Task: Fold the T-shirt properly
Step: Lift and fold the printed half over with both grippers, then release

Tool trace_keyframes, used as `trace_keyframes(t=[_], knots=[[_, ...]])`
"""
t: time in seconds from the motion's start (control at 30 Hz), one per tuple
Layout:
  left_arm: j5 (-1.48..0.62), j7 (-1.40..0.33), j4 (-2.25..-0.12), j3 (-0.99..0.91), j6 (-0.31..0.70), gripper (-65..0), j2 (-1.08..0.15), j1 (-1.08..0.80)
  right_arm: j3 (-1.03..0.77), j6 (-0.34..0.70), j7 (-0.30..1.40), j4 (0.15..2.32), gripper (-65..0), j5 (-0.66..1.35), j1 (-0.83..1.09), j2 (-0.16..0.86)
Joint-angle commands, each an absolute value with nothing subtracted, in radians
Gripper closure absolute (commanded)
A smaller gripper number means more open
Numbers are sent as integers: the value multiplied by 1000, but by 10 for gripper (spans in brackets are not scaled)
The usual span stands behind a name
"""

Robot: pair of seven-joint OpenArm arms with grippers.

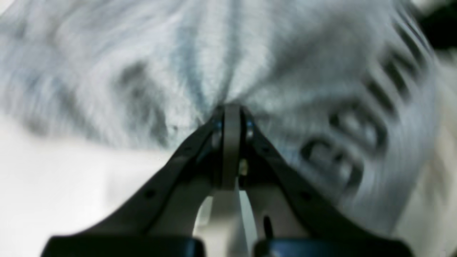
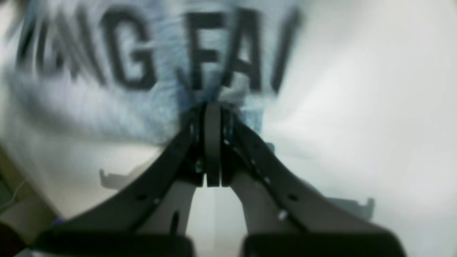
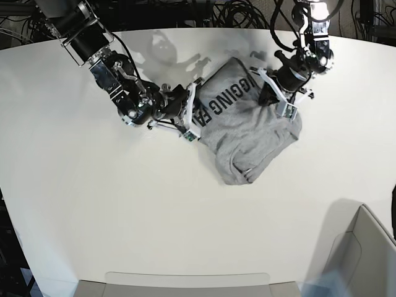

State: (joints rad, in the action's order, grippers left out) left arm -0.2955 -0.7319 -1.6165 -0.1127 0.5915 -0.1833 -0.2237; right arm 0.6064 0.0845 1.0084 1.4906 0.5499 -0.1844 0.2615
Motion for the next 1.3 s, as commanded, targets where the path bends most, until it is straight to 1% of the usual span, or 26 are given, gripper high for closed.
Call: trace_keyframes(t=[0.0, 0.1, 0.23, 0.33, 0.43, 0.53, 0.6, 0.67, 0.8, 1.0, 1.17, 1.27], knots=[[-297, -734, -1618, -120, 582, 0, -189, -186, 633, 90, 1056, 1495, 0, 545, -176, 260], [-297, -776, -1609, -127, 581, 0, -186, -96, 667, 87, 1053, 1509, 0, 545, -162, 234], [-297, -792, -1621, -143, 581, 0, -188, -38, 642, 84, 1049, 1587, 0, 545, -139, 234], [-298, -792, -1690, -220, 581, 0, -179, -31, 509, 84, 1049, 1710, 0, 545, -85, 240], [-298, -792, -1814, -259, 581, 0, -137, -42, 312, 84, 1050, 1853, 0, 545, -24, 251], [-298, -786, -1917, -219, 581, 0, -73, -133, 111, 87, 1056, 1936, 0, 545, 31, 257], [-298, -776, -1923, -162, 581, 0, -44, -179, 30, 91, 1056, 1942, 0, 545, 61, 274], [-295, -742, -1911, -110, 579, 0, -22, -216, -2, 91, 1056, 1937, 0, 545, 85, 305], [-295, -644, -1854, -87, 579, 0, 5, -274, -50, 91, 1052, 1937, 0, 545, 151, 337], [-297, -611, -1616, -96, 579, 0, -1, -249, -79, 91, 1052, 1937, 0, 544, 189, 338], [-297, -506, -1497, -101, 579, 0, -50, -228, -76, 91, 1052, 1937, 0, 544, 191, 338], [-297, -490, -1452, -166, 585, 0, -99, -223, -79, 91, 1052, 1937, 0, 544, 191, 338]])
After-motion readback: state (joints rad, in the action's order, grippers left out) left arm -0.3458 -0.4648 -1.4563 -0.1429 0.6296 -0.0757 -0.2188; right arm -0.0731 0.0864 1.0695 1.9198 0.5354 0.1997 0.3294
